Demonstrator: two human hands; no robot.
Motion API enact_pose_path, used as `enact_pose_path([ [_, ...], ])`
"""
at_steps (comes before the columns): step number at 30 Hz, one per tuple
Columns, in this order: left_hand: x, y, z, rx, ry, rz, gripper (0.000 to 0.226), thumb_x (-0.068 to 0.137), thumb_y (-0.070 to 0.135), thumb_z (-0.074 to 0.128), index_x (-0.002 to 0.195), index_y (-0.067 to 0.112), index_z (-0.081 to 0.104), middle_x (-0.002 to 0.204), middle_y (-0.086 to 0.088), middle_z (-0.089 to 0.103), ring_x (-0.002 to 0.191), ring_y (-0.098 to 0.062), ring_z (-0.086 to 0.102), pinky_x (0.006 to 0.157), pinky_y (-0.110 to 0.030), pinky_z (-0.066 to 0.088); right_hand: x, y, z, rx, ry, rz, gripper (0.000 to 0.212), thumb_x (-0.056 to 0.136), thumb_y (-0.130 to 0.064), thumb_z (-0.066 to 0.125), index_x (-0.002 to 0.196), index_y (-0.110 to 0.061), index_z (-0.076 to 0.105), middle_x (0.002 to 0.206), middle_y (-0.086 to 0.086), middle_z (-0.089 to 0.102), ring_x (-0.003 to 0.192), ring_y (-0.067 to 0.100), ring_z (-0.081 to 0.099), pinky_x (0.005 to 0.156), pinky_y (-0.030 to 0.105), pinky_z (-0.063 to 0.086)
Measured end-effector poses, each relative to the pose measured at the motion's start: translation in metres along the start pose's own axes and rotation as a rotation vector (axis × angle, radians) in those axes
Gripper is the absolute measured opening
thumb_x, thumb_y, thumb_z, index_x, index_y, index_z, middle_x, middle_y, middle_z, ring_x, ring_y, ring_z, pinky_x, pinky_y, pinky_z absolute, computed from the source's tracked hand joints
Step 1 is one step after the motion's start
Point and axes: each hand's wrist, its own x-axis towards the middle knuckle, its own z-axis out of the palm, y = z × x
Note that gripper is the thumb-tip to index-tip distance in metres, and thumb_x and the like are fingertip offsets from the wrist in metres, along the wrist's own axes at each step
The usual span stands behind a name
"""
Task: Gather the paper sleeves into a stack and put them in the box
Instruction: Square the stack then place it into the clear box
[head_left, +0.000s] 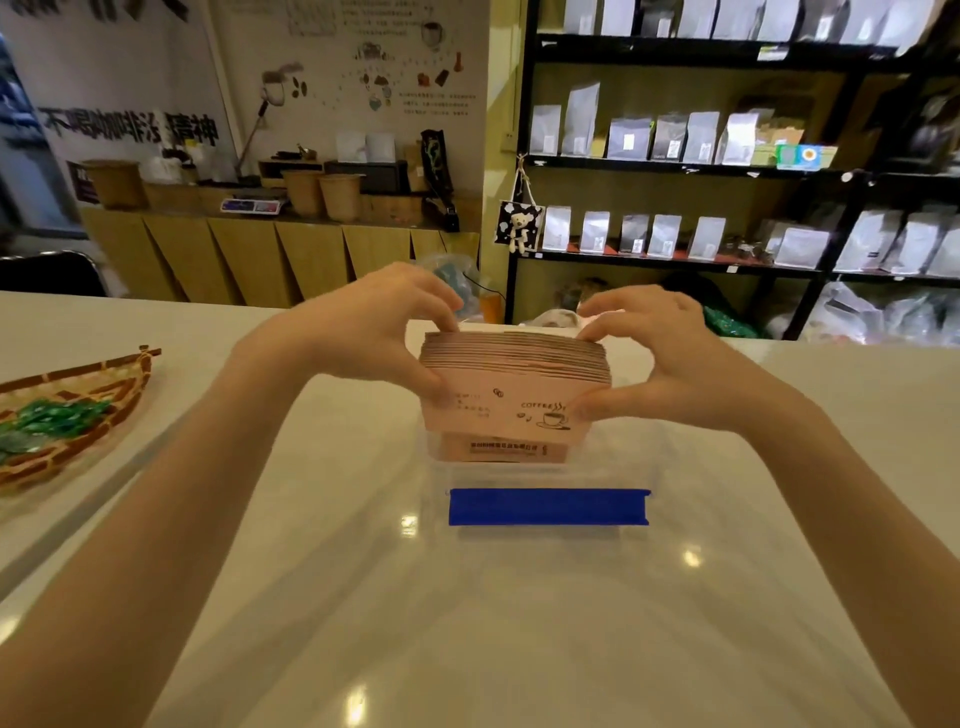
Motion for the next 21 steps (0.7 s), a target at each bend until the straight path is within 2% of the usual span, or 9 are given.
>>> enact_pose_path([
  [6,0.027,-0.002,0.036,0.052,-0.212,-0.053,0.049,0.064,0.043,0.073,0.107,0.027,0.059,0.144,0.009,0.030,0.136,-0.014,0.009,0.112,-0.043,0.013,0.011,0.022,0.024,-0.021,-0.246,0.079,0.053,0.065,-0.053,0.067,0.111,-0.032,0.054,0.143,-0.008,0.031,0.135,0.013,0.012,0.112,0.041,-0.003],
  [11,0.037,0.002,0.055,0.176,-0.337,-0.076,0.056,0.065,0.048,0.070,0.114,0.021,0.060,0.150,0.004,0.020,0.138,-0.021,0.003,0.112,-0.045,0.015,0.016,0.027,0.042,-0.083,-0.372,0.068,0.053,0.069,-0.051,0.065,0.116,-0.030,0.053,0.149,-0.004,0.023,0.139,0.017,0.004,0.112,0.043,-0.008],
  [16,0.039,0.000,0.062,0.215,-0.365,-0.097,0.057,0.066,0.049,0.069,0.115,0.023,0.059,0.151,0.003,0.019,0.138,-0.024,0.004,0.111,-0.046,0.016,0.019,0.028,0.052,-0.185,-0.416,0.034,0.052,0.075,-0.053,0.058,0.120,-0.028,0.052,0.152,-0.002,0.018,0.141,0.019,-0.001,0.113,0.050,-0.011],
  [21,0.036,0.002,0.060,0.248,-0.338,-0.112,0.058,0.064,0.051,0.069,0.116,0.027,0.057,0.148,0.000,0.026,0.136,-0.024,0.012,0.109,-0.046,0.020,0.019,0.026,0.050,-0.188,-0.414,0.070,0.056,0.072,-0.056,0.059,0.120,-0.030,0.052,0.151,-0.003,0.021,0.141,0.020,0.001,0.112,0.050,-0.010],
])
